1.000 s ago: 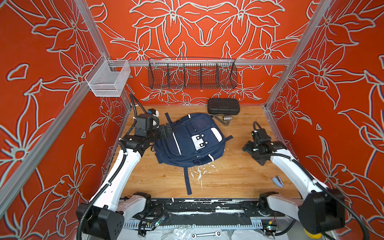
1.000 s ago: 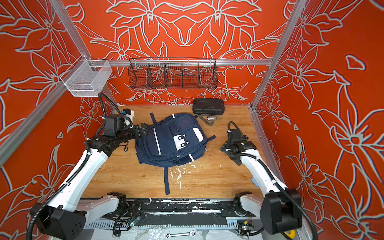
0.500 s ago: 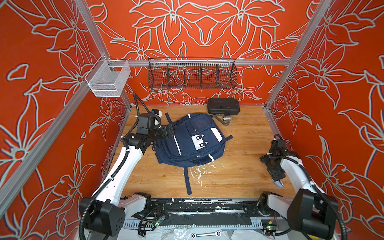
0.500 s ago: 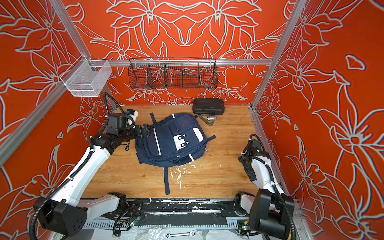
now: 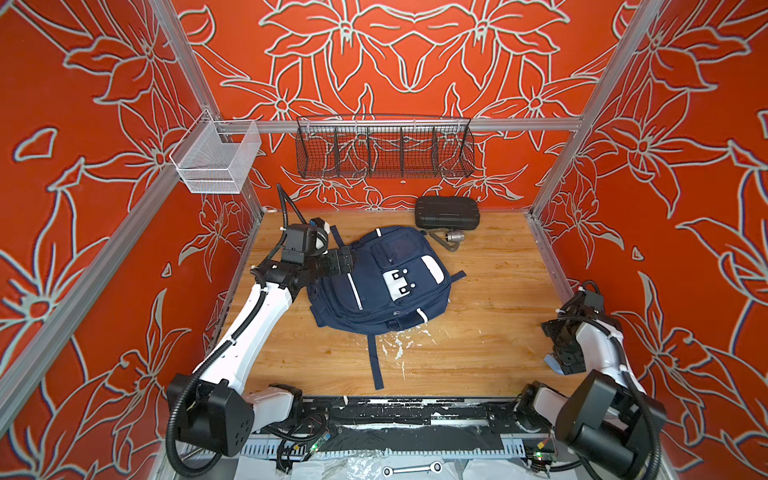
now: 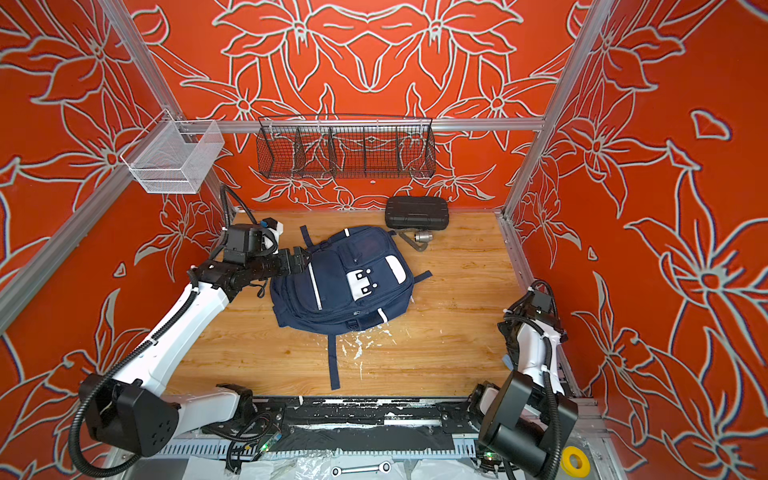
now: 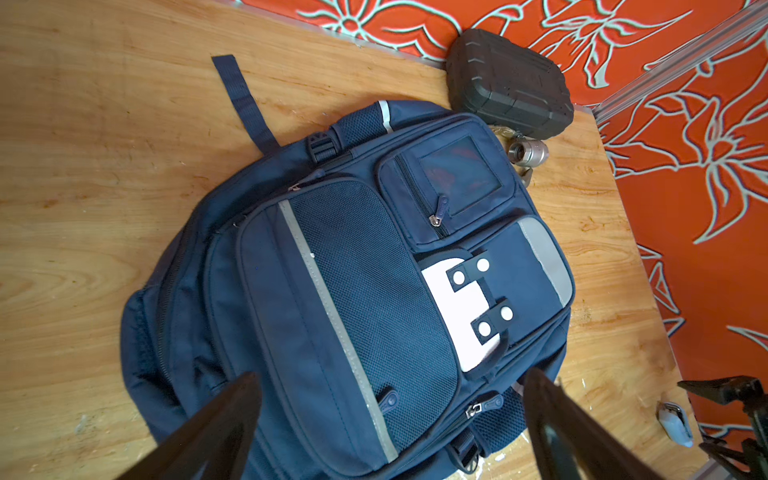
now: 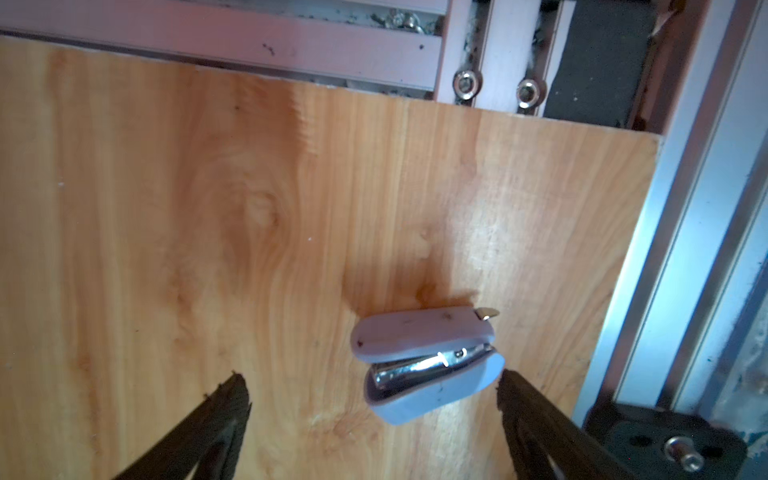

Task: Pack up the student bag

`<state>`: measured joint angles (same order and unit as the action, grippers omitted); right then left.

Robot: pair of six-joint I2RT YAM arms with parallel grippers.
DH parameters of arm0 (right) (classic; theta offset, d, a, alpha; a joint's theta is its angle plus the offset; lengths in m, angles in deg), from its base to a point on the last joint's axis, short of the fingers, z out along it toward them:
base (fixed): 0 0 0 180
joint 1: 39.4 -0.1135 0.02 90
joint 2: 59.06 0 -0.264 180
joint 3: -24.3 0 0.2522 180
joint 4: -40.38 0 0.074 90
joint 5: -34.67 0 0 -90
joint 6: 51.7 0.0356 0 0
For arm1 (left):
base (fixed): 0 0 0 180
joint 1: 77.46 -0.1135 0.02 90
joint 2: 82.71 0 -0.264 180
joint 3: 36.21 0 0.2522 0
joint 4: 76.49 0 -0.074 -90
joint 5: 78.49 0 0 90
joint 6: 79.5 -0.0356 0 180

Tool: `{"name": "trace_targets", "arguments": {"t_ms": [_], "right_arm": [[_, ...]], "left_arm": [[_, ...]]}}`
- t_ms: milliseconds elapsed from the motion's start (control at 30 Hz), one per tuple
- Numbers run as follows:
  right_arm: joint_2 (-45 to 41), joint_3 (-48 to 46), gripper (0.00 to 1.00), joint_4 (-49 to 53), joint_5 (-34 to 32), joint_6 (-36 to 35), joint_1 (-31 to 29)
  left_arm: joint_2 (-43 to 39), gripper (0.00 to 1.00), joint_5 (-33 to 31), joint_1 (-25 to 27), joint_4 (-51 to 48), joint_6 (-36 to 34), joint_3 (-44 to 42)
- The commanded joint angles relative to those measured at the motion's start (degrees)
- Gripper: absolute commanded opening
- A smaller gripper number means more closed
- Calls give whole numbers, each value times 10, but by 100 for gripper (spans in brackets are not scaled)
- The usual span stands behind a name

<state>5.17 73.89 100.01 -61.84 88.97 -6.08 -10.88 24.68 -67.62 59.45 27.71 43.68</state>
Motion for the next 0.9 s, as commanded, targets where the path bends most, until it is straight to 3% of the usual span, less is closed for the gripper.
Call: {"name": "trace_targets", "arguments": {"t_ms": [0,200,367,500,700,867], "right_arm": [[13,-22,96,-12,6,-11,14],[51,-33,97,-70,42,-42,22],[94,-21,90,-127,105,-86,8],[126,8,89,-144,119,-108,-45],[199,62,89,-192,165,-81,-164],[253,118,88,-212,168,-123,-244]], "left_arm": [[13,97,-3,12,16,12,25],[36,97,-26,34,9,15,49],[55,97,-35,44,2,14,67],[65,97,-41,49,-4,14,77],[70,97,-45,51,-5,16,74],[59,97,-53,52,-8,16,62]]}}
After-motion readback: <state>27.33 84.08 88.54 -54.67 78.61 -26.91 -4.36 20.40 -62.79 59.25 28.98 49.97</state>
